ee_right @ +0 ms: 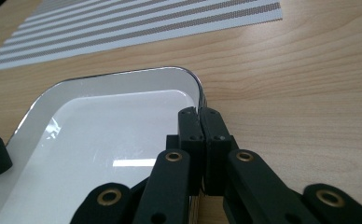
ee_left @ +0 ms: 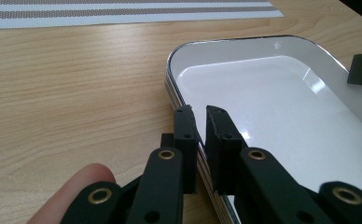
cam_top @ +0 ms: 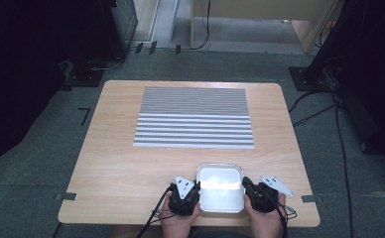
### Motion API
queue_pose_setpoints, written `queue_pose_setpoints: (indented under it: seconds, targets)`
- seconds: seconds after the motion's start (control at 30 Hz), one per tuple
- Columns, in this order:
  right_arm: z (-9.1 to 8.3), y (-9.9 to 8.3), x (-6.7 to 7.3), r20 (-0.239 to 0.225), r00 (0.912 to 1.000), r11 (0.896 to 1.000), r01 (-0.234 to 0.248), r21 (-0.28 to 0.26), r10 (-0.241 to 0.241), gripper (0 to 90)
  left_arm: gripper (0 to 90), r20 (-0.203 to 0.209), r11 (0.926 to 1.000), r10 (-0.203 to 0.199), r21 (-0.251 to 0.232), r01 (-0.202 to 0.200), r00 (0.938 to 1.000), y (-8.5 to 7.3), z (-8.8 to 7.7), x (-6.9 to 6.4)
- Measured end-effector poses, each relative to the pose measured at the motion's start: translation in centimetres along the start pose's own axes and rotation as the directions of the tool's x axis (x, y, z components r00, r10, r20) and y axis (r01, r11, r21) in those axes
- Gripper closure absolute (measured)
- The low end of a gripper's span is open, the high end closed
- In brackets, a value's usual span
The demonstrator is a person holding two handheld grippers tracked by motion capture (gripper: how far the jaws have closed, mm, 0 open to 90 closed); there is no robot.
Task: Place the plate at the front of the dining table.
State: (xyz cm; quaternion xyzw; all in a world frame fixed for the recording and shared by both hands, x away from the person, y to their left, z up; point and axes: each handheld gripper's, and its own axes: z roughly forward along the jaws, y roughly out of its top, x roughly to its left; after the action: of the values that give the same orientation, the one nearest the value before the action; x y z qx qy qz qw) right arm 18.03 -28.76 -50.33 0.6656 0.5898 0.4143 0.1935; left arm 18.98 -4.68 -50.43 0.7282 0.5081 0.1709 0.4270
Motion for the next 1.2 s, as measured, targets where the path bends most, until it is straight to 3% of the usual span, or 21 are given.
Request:
queue_pose_setpoints:
  seconds: [0.17,0.33,0.47,0.57,0.67,0.77,0.9,0.97,1.07,1.2]
  targets:
    - [0.1,0.1,-0.7,-0.038,0.9971,0.998,-0.066,-0.006,0.065,90.0,85.6,-0.007,0.9999,-0.003,-0.017,0.002,1.0,0.0,0.0,-0.1]
    - [0.0,0.1,-0.8,-0.043,0.9966,0.997,-0.072,-0.026,0.07,90.0,86.6,-0.006,0.9997,-0.002,-0.023,0.002,1.0,0.1,0.1,-0.1]
    - [-0.4,0.5,-1.2,-0.086,0.9906,0.992,-0.112,-0.057,0.107,90.0,86.7,0.006,0.9997,0.001,-0.025,-0.001,1.0,0.1,0.2,-0.2]
    - [-0.6,0.6,-1.4,-0.091,0.9896,0.991,-0.118,-0.067,0.112,90.0,86.3,0.016,0.9997,-0.006,-0.024,0.006,0.9999,0.2,0.3,-0.3]
    - [-0.9,0.8,-1.7,-0.092,0.9881,0.988,-0.131,-0.081,0.123,90.0,82.5,0.022,0.9994,-0.003,-0.034,0.004,0.9998,0.2,0.2,-0.4]
    - [-1.1,0.9,-1.9,-0.057,0.9941,0.991,-0.098,-0.094,0.093,90.0,79.9,0.016,0.9989,0.027,-0.039,-0.027,0.9995,0.3,0.1,-0.7]
    - [-1.1,0.9,-2.3,-0.055,0.9939,0.992,-0.1,-0.083,0.095,90.0,77.8,0.011,0.9959,0.083,-0.037,-0.083,0.9965,0.3,0.2,-1.5]
    - [-1.1,0.8,-2.2,-0.044,0.9962,0.993,-0.079,-0.088,0.075,89.2,76.7,0.026,0.9956,0.091,-0.023,-0.09,0.9955,0.3,0.4,-1.8]
    - [-1.0,0.7,-1.7,-0.03,0.9987,0.995,-0.043,-0.086,0.041,76.5,75.7,0.036,0.9968,0.079,0.008,-0.079,0.9962,0.2,0.9,-1.8]
    - [-0.8,0.5,-1.0,0.031,0.9992,0.998,0.027,-0.053,-0.025,81.8,75.6,0.034,0.9963,0.084,0.018,-0.084,0.9959,0.0,1.2,-1.9]
